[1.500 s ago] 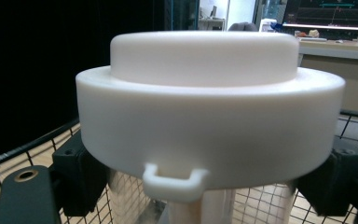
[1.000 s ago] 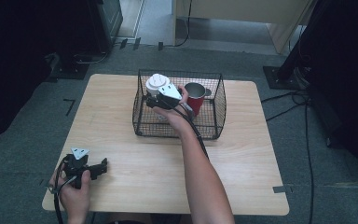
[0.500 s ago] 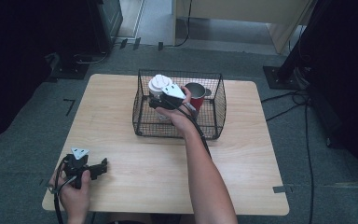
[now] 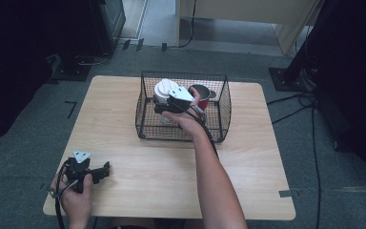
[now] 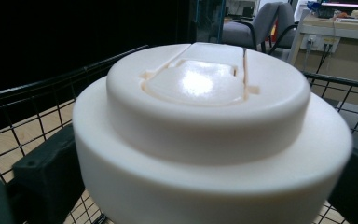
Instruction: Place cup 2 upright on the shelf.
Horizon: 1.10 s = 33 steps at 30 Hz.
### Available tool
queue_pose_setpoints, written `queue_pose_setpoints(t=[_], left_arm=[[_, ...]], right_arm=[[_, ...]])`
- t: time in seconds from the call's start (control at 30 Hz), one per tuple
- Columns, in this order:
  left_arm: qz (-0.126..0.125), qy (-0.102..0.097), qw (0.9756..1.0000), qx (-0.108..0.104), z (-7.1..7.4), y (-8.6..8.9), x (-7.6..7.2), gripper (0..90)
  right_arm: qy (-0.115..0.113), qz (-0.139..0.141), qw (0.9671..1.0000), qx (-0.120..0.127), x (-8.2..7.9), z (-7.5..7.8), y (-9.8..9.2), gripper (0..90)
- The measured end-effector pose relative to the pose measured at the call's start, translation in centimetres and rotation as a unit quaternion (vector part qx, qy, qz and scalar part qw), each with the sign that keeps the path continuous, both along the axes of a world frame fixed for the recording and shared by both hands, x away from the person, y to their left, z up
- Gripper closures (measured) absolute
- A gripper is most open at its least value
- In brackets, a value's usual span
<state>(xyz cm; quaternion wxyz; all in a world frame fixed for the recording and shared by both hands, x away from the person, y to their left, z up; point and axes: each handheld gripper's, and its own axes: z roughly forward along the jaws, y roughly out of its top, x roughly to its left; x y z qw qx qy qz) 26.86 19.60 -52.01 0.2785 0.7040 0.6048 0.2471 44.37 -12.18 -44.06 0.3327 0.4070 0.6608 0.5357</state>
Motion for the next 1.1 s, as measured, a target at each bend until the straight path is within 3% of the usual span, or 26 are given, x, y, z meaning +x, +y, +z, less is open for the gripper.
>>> queue_pose_setpoints(t=[0.6, 1.1], left_arm=[[-0.001, 0.000, 1.0000, 0.001, 0.0, 0.0, 0.0, 0.0], [0.000, 0.000, 1.0000, 0.000, 0.0, 0.0, 0.0, 0.0]], right_arm=[[-0.020, 0.013, 0.9996, 0.013, -0.4, 2.2, -1.0, 0.0], [-0.026, 0.021, 0.9994, 0.012, -2.0, 3.8, -2.3, 0.0]])
